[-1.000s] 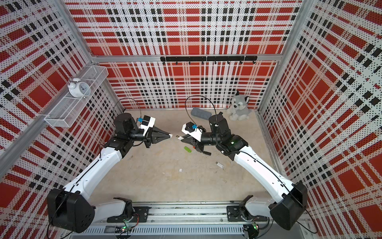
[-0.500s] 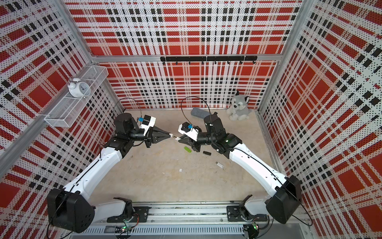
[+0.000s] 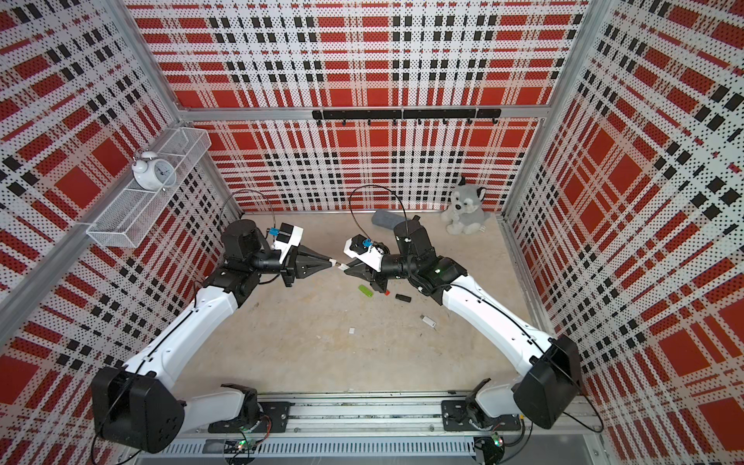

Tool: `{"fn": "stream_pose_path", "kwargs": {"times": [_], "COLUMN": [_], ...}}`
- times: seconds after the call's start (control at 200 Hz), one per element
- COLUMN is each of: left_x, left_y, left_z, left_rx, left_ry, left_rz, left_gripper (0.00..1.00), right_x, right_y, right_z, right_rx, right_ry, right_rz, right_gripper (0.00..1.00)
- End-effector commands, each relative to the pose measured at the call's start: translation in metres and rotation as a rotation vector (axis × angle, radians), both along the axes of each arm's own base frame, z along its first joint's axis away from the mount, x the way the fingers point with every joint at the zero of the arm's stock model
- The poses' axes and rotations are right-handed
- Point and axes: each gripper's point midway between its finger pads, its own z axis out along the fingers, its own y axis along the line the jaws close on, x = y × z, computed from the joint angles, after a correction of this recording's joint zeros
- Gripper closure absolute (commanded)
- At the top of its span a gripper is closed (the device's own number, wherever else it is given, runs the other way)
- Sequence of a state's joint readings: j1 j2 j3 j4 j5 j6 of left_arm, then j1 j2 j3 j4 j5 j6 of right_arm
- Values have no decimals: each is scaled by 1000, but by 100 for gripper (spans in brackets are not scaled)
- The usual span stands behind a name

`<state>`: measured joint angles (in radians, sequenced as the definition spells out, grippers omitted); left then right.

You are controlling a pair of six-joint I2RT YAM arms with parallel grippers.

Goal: Close the usb drive cover
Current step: Close the cover of the USB drive.

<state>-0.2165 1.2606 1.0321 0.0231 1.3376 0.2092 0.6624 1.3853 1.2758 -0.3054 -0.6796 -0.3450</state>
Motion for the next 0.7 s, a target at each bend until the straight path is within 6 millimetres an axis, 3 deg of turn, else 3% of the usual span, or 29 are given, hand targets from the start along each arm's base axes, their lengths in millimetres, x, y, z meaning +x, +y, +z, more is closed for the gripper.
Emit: {"fn": "stream_pose_path", "kwargs": {"times": [0.0, 0.386, 0.696], "left_x": [-1, -2, 5], "left_y": [-1, -2, 1], "left_z": [4, 6, -12], "left_rx": [-4, -12, 4], "left_ry": [-17, -11, 51], "left_rz": [-2, -2, 21], "left_gripper": [100, 100, 100], "right_x": [-4, -10, -8], "right_y": [8, 15, 10], "right_z": [19, 8, -9], "right_rx": [47, -6, -165], "right_ry": [-24, 23, 60], "right_rz": [34, 78, 82], "right_gripper": [100, 100, 100]}}
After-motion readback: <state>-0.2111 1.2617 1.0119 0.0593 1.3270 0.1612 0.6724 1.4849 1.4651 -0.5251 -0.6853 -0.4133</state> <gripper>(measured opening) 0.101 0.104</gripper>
